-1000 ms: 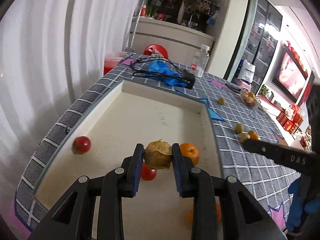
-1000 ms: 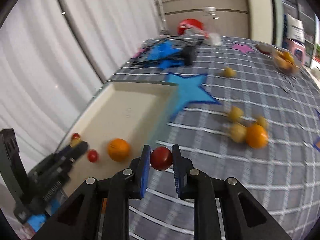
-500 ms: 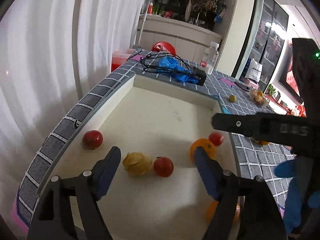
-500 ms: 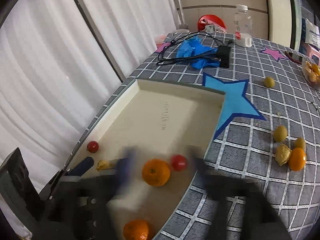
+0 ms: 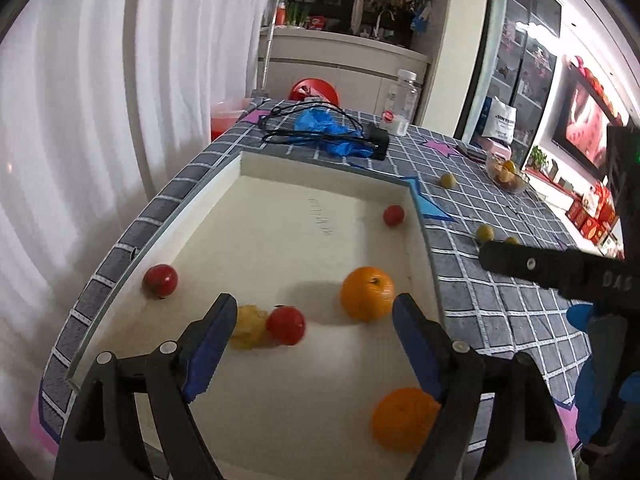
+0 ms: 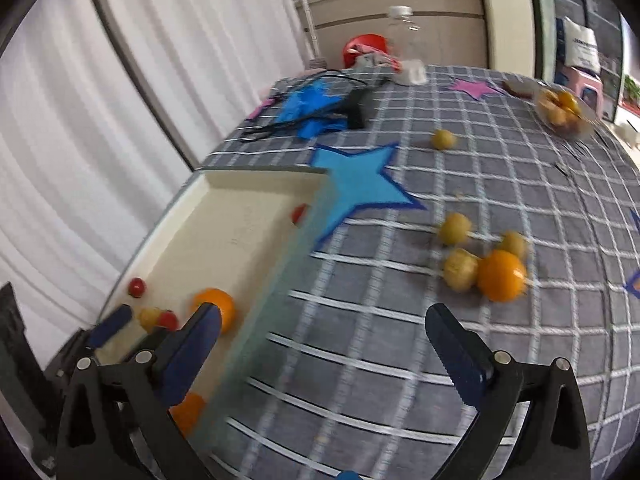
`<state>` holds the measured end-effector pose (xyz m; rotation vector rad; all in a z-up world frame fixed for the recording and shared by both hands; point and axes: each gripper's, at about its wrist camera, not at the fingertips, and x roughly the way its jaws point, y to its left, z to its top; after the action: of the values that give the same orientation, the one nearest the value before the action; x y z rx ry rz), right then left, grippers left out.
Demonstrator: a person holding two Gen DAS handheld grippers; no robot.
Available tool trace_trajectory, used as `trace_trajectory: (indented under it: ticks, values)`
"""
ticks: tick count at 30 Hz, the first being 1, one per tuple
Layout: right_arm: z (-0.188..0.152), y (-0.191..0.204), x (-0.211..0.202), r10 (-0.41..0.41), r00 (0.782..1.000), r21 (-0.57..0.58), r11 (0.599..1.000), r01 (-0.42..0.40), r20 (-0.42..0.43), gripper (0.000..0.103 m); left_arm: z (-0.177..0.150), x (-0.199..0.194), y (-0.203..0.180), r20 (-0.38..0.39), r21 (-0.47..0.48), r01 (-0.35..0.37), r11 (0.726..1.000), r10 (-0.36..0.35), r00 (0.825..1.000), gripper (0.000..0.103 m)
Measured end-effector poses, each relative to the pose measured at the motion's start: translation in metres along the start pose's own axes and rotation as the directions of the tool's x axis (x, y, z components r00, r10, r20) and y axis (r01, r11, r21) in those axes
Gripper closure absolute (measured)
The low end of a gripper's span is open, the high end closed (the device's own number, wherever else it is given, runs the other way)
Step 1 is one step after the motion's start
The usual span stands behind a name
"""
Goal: Organize fruits
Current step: 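Move both open tools back toward the fruits on the cloth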
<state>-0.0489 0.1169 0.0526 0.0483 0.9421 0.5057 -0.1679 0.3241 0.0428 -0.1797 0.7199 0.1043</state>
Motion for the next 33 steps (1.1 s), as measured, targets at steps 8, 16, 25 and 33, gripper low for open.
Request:
trace_trajectory:
  ticks: [8,16,25,33]
  values:
    - [-0.019,-0.075,-0.017,-0.122,0.992,0.116,0.986,0.123,-0.021,0.001,0.002,-0.004,-0.040,-0.006,0.081,-0.022,0.996,0.022,1.000,0.019]
    - [-0.041,-0.155,-0.045,-0.314,0.949,0.207,0.927,0.311,-0.020,0.001,0.005,-0.004,-0.092,-0.043,0.172,0.032,0.985,-0.025,0.999,0.019]
    - [-0.061,-0.180,-0.057,-0.315,0.948,0.185,0.935,0.302,0.043,0.000,0.031,0.024,-0.151,-0.151,0.202,0.119,0.972,-0.089,0.985,0.019]
    - [-0.062,-0.176,-0.055,-0.318,0.947,0.171,0.936,0.307,0.040,0.000,0.058,0.097,-0.185,-0.267,0.175,0.076,0.982,-0.027,0.963,0.019]
